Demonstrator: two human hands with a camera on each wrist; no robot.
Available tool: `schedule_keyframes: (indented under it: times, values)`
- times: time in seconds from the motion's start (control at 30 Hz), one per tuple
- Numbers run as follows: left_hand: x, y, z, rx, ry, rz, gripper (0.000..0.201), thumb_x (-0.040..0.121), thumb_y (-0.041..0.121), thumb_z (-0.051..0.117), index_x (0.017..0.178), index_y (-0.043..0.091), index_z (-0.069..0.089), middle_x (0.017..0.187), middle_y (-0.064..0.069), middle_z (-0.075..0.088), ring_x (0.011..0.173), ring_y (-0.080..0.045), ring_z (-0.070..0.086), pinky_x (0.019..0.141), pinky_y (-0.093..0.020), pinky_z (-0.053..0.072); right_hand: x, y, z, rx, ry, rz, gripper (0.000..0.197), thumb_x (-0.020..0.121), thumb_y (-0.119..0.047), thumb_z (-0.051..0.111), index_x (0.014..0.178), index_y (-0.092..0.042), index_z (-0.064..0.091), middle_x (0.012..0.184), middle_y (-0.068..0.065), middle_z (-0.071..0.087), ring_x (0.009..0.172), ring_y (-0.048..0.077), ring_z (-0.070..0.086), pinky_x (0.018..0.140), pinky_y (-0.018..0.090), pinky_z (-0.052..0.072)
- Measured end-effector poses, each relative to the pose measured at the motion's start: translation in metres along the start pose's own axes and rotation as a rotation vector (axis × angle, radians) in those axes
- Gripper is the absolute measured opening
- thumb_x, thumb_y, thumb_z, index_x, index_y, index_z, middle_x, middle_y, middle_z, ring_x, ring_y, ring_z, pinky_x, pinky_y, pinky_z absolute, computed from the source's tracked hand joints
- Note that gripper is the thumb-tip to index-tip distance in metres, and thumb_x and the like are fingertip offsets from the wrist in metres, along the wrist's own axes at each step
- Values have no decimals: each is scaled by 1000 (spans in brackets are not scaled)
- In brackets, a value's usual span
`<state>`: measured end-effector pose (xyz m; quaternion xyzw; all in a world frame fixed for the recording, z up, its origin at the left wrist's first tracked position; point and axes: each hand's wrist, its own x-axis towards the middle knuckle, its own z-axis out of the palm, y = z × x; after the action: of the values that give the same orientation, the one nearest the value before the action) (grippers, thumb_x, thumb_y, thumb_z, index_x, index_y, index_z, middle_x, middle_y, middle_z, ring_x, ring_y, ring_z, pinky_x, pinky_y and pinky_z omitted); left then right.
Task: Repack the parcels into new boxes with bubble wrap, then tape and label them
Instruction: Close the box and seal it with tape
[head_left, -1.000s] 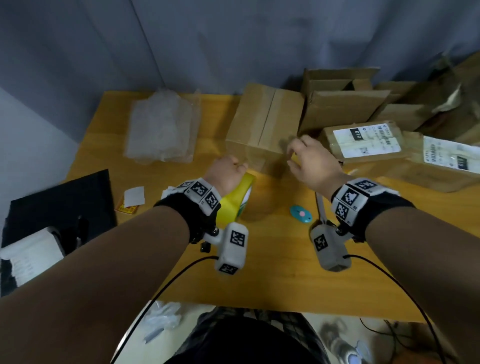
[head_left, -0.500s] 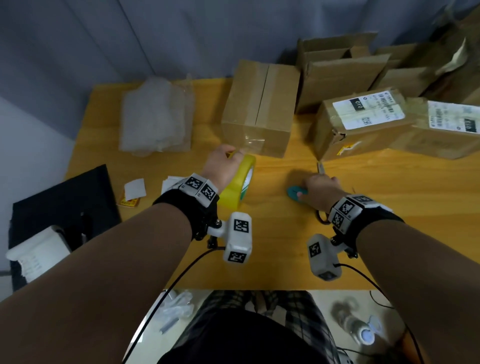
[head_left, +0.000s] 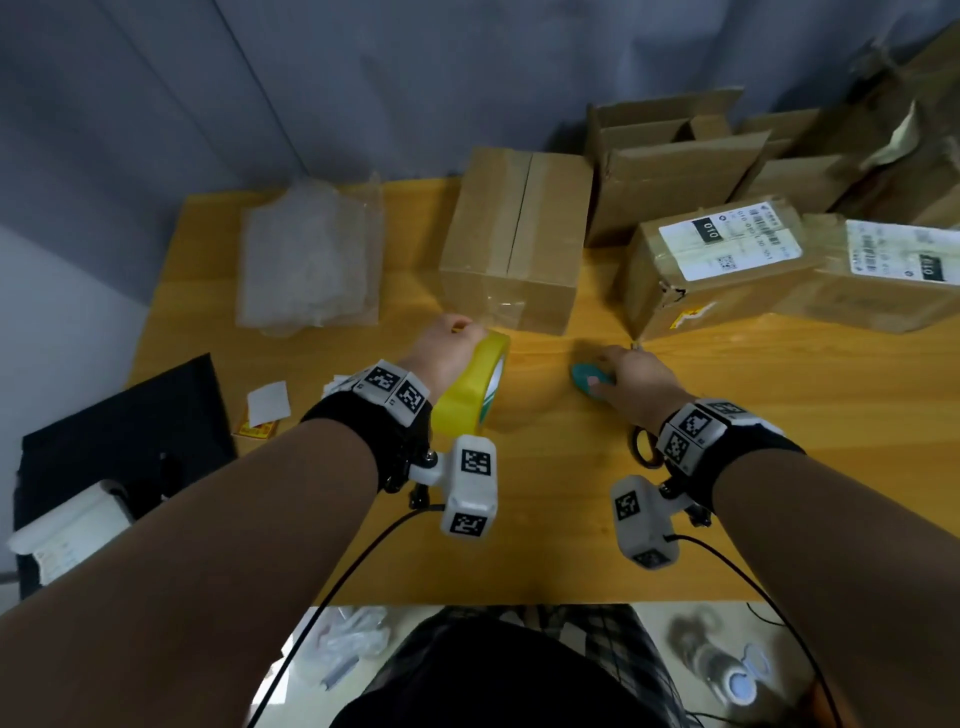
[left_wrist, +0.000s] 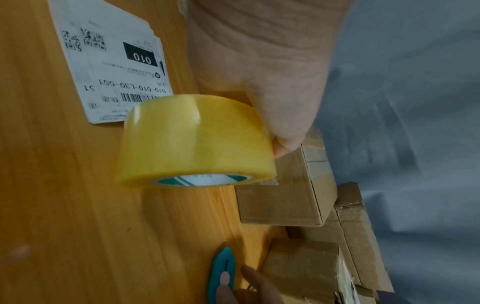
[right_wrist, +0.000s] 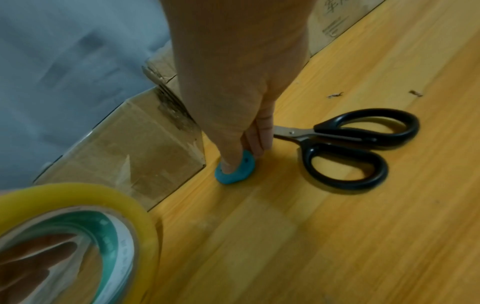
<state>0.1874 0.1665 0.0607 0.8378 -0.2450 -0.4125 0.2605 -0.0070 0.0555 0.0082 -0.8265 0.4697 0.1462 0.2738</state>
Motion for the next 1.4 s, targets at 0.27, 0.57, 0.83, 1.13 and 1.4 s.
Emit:
schedule_keyframes:
  times: [0.27, 0.57, 0.83, 1.13, 1.4]
  values:
    - [-3, 13, 8, -45, 56, -65, 39, 96, 34, 41, 128, 14, 54, 130, -11, 54, 117, -30, 50, 93, -34, 38, -4, 17, -5, 16, -2, 64, 43, 95, -34, 54, 126, -5, 51, 127, 15, 51, 110, 29, 52, 85, 34, 44]
    - [-6, 9, -1, -82, 15, -198, 24, 90, 31, 49, 106, 14, 53, 105, -8, 52, 99, -25, 51, 78, -32, 37, 15, -15, 15, -121, -20, 20, 44, 99, -37, 42, 131, -7, 43, 131, 15, 49, 120, 30, 47, 109, 40, 27]
    - [9, 22, -14, -111, -180, -251, 48, 67, 31, 63, 108, 5, 57, 125, -19, 55, 111, -35, 55, 86, -35, 44, 12, -27, -5, 36, -37, -137, 40, 100, -24, 45, 139, -13, 41, 131, 13, 54, 116, 29, 52, 85, 30, 39]
    - [32, 15, -15, 26, -158, -82, 37, 90, 36, 62, 119, 13, 62, 113, -6, 61, 97, -21, 56, 63, -25, 46, 9, -72, -39, 113, 129, -406, 29, 98, -22, 46, 125, -11, 50, 114, 12, 62, 101, 27, 58, 72, 22, 33]
    - [38, 10, -12, -72, -129, -92, 39, 88, 26, 66, 121, 6, 62, 119, -15, 63, 102, -28, 60, 78, -33, 50, 26, -113, -36, -213, 119, -372, 25, 101, -23, 39, 121, -9, 42, 112, 16, 63, 97, 34, 61, 66, 32, 41]
